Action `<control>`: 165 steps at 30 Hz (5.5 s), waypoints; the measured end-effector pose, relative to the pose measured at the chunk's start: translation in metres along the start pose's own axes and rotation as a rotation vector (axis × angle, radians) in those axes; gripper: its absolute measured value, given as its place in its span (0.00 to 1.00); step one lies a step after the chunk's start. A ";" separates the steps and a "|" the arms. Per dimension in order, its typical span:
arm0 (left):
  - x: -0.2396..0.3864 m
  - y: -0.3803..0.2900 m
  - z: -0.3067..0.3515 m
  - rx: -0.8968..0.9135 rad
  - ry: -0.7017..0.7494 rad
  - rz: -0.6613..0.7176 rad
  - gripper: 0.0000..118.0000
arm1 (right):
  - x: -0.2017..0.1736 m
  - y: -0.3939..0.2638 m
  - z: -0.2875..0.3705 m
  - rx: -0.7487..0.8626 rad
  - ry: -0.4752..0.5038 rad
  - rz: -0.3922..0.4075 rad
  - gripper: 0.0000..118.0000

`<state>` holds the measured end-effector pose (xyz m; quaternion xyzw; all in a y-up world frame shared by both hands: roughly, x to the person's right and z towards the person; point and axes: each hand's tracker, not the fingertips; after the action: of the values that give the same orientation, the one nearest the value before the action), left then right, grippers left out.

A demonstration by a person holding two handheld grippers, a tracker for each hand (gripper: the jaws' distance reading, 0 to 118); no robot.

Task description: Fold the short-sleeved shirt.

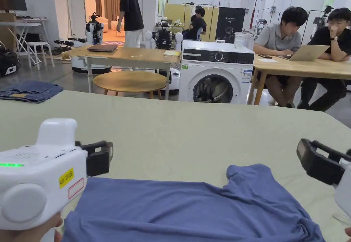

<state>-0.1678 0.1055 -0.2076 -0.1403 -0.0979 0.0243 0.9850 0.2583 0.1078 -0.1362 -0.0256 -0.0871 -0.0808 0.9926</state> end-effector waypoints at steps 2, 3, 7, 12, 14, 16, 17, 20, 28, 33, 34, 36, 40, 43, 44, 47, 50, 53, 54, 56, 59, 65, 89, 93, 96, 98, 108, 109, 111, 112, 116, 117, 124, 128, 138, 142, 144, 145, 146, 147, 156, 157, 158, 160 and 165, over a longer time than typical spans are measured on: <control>0.004 -0.001 -0.005 0.042 0.021 -0.019 0.00 | -0.009 0.002 -0.008 -0.010 0.016 0.004 0.00; 0.005 -0.002 -0.006 0.056 0.018 -0.003 0.00 | -0.013 0.005 -0.012 -0.045 -0.010 0.029 0.00; -0.010 0.001 -0.029 -0.003 -0.007 0.031 0.00 | -0.017 0.001 -0.030 -0.052 0.025 -0.002 0.00; -0.040 0.000 -0.086 -0.151 0.034 0.072 0.00 | -0.017 -0.026 -0.055 -0.122 0.025 -0.005 0.00; -0.054 -0.004 -0.124 -0.266 0.040 0.098 0.00 | -0.016 -0.039 -0.068 -0.157 0.025 -0.002 0.00; -0.065 -0.008 -0.157 -0.389 0.031 0.138 0.00 | -0.016 -0.045 -0.079 -0.183 0.028 0.000 0.00; -0.073 -0.011 -0.174 -0.455 0.037 0.174 0.02 | -0.016 -0.050 -0.083 -0.193 0.034 0.001 0.00; -0.089 -0.027 -0.226 -0.563 0.063 0.246 0.71 | -0.016 -0.062 -0.099 -0.239 0.039 0.008 0.00; -0.096 -0.079 -0.295 -0.807 0.160 0.172 0.46 | -0.012 -0.085 -0.130 -0.334 0.034 0.028 0.00; -0.092 -0.072 -0.279 -0.721 0.132 0.170 0.00 | 0.004 -0.088 -0.153 -0.422 0.048 0.041 0.03; -0.095 -0.071 -0.274 -0.704 0.114 0.207 0.00 | 0.010 -0.085 -0.161 -0.460 0.041 0.058 0.20; -0.089 -0.067 -0.268 -0.695 0.119 0.168 0.00 | 0.027 -0.080 -0.178 -0.526 0.027 0.054 0.75; -0.078 -0.060 -0.249 -0.666 0.105 0.132 0.00 | 0.072 -0.083 -0.218 -0.682 -0.104 0.052 0.79; -0.074 -0.059 -0.244 -0.656 0.100 0.140 0.00 | 0.101 -0.102 -0.250 -0.905 -0.157 0.024 0.79; -0.073 -0.059 -0.243 -0.655 0.099 0.140 0.00 | 0.106 -0.112 -0.256 -0.957 -0.178 0.004 0.79; -0.070 -0.062 -0.242 -0.660 0.099 0.137 0.00 | 0.109 -0.138 -0.266 -1.053 -0.182 0.005 0.79; -0.067 -0.063 -0.241 -0.670 0.097 0.128 0.00 | 0.095 -0.140 -0.261 -1.006 -0.183 0.104 0.74; -0.067 -0.060 -0.237 -0.666 0.105 0.118 0.00 | 0.082 -0.126 -0.251 -0.951 -0.074 0.190 0.00; -0.069 -0.058 -0.236 -0.663 0.107 0.123 0.00 | 0.076 -0.121 -0.244 -0.921 -0.083 0.200 0.00; -0.070 -0.054 -0.230 -0.651 0.109 0.137 0.00 | 0.068 -0.112 -0.232 -0.900 -0.068 0.276 0.00; -0.074 -0.047 -0.213 -0.630 0.108 0.134 0.00 | 0.062 -0.092 -0.215 -0.848 -0.053 0.270 0.00; -0.085 -0.036 -0.147 -0.565 0.078 0.156 0.00 | 0.071 -0.056 -0.138 -0.738 -0.060 0.321 0.00; -0.083 -0.136 0.027 -0.551 0.078 0.023 0.34 | 0.106 -0.116 0.046 -0.770 -0.082 0.144 0.29; -0.079 -0.100 0.039 -0.386 0.055 0.049 0.81 | 0.089 -0.084 0.049 -0.575 -0.104 0.159 0.75; -0.061 -0.055 0.039 -0.198 -0.011 0.107 0.81 | 0.060 -0.051 0.039 -0.353 -0.092 0.084 0.75; -0.045 -0.032 0.035 -0.113 -0.073 0.109 0.81 | 0.032 -0.033 0.035 -0.225 -0.056 0.057 0.75; 0.019 -0.023 0.034 0.169 -0.009 -0.148 0.59 | -0.088 -0.044 0.026 0.088 -0.025 0.133 0.64; 0.020 -0.025 0.032 0.162 -0.009 -0.142 0.32 | -0.094 -0.048 0.023 0.083 -0.012 0.137 0.44; 0.018 -0.029 0.024 0.167 -0.002 -0.129 0.00 | -0.106 -0.051 0.018 0.068 -0.031 0.164 0.00; 0.014 -0.031 0.019 0.094 -0.015 -0.105 0.00 | -0.107 -0.050 0.016 0.035 -0.006 0.169 0.00; -0.029 -0.039 0.005 -0.005 -0.097 0.072 0.00 | -0.117 -0.057 0.007 -0.021 0.043 0.192 0.00; -0.046 -0.041 0.002 -0.040 -0.108 0.137 0.00 | -0.122 -0.063 0.005 -0.029 0.048 0.199 0.00; -0.191 -0.093 -0.031 -0.480 -0.384 0.595 0.00 | -0.126 -0.062 -0.002 -0.071 0.079 0.209 0.00; -0.234 -0.136 -0.039 -0.642 -0.347 0.748 0.78 | -0.132 -0.069 -0.008 -0.088 0.084 0.223 0.00; -0.182 -0.177 -0.075 -0.736 -0.637 0.963 0.86 | -0.139 -0.082 -0.015 -0.146 0.093 0.192 0.00; -0.171 -0.191 -0.101 -0.796 -0.542 1.000 0.24 | -0.137 -0.081 -0.012 -0.150 0.088 0.188 0.00; -0.165 -0.193 -0.103 -0.812 -0.472 0.919 0.07 | -0.135 -0.078 -0.010 -0.148 0.079 0.185 0.00; -0.172 -0.190 -0.098 -0.783 -0.506 0.941 0.07 | -0.133 -0.078 -0.010 -0.148 0.076 0.181 0.00; -0.171 -0.187 -0.097 -0.754 -0.533 1.006 0.07 | -0.131 -0.078 -0.009 -0.146 0.070 0.177 0.00; -0.186 -0.189 -0.095 -0.738 -0.524 1.036 0.06 | -0.130 -0.077 -0.009 -0.143 0.065 0.175 0.00; -0.273 -0.152 -0.034 -0.624 -0.270 1.035 0.05 | -0.126 -0.068 -0.006 -0.114 0.066 0.113 0.00; -0.278 -0.148 -0.027 -0.622 -0.241 1.029 0.05 | -0.125 -0.068 -0.006 -0.111 0.069 0.106 0.00; -0.280 -0.144 -0.026 -0.629 -0.212 1.010 0.05 | -0.125 -0.069 -0.006 -0.110 0.071 0.103 0.00; -0.271 -0.132 -0.018 -0.622 -0.208 0.981 0.05 | -0.128 -0.070 -0.008 -0.113 0.079 0.097 0.00; -0.210 -0.089 -0.021 -0.579 -0.301 0.805 0.05 | -0.129 -0.074 -0.007 -0.123 0.106 0.095 0.00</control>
<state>-0.3677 -0.0016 -0.2416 -0.4288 -0.1792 0.3931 0.7934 0.1218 0.0548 -0.1633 -0.0863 -0.0281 -0.0398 0.9951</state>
